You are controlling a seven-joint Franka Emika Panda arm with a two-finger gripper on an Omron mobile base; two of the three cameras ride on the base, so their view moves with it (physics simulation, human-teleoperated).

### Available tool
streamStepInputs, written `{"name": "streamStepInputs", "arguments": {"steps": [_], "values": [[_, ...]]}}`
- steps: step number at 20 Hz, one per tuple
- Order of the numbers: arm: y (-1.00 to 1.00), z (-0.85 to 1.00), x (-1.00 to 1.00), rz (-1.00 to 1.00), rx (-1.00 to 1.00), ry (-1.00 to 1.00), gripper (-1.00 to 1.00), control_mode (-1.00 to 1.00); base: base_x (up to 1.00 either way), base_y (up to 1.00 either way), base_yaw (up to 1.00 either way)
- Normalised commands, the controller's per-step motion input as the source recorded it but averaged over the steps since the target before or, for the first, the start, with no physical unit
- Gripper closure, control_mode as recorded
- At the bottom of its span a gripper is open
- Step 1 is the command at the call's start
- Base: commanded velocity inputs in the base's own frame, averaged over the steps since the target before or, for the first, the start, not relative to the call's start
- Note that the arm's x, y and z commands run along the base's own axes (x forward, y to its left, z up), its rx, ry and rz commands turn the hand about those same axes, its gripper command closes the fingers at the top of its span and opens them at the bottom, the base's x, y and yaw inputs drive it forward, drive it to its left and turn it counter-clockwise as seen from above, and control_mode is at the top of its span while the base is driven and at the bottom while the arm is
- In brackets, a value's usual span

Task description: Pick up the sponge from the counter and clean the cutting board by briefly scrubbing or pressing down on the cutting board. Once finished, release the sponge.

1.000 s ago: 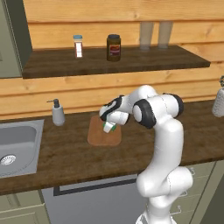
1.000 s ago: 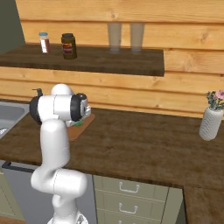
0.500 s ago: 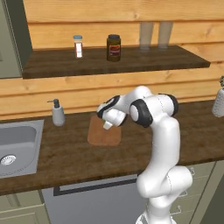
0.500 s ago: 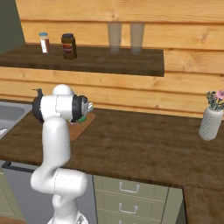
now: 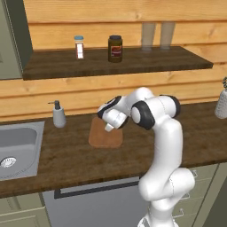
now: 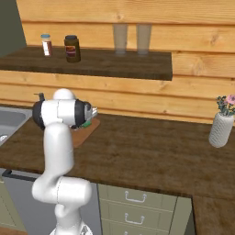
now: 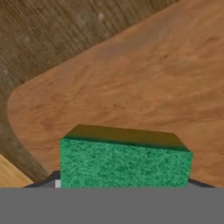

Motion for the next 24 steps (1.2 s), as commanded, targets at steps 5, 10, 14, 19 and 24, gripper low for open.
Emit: {"name": "streamStepInputs", "arguments": {"steps": [5, 10, 14, 19, 24], "values": [[0.0, 0.15, -0.05, -0.01, 0.0, -0.03, -1.0, -1.0, 0.0, 0.0, 0.0], [-0.04, 0.25, -0.29, 0.0, 0.0, -0.11, -1.0, -1.0, 0.0, 0.0, 0.0], [-0.33, 0.58, -0.92, 0.0, 0.16, -0.22, -1.0, -1.0, 0.0, 0.0, 0.0], [-0.59, 0.63, -0.99, 0.0, 0.16, -0.3, -1.0, -1.0, 0.0, 0.0, 0.0], [-0.71, 0.57, -1.0, 0.0, 0.15, -0.26, -1.0, -1.0, 0.0, 0.0, 0.0]]}}
